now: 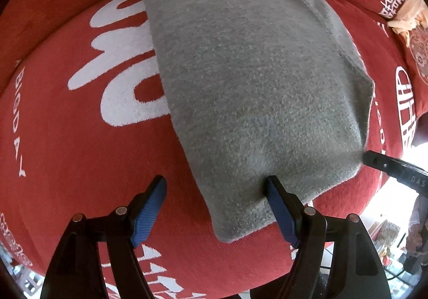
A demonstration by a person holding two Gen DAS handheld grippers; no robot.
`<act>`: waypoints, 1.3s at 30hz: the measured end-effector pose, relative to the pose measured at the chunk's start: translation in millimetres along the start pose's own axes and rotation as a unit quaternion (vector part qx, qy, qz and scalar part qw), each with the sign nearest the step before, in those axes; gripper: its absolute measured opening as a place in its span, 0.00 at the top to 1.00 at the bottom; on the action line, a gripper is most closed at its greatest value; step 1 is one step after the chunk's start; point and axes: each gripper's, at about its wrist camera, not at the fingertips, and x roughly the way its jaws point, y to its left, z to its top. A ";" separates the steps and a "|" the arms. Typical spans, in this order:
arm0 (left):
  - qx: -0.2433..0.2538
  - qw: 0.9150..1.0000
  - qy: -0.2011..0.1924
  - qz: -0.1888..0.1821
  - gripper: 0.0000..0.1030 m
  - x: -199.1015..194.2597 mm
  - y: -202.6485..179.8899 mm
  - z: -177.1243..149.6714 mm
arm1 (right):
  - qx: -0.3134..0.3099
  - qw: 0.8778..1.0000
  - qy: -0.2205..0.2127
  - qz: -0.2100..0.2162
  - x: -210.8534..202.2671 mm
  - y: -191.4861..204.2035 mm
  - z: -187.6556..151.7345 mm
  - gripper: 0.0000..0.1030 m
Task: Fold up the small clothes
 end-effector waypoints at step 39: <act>-0.039 0.999 -0.017 0.012 0.11 -22.3 -4.0 20.1 | 0.046 0.998 -0.018 0.047 -16.5 -4.6 38.4 0.50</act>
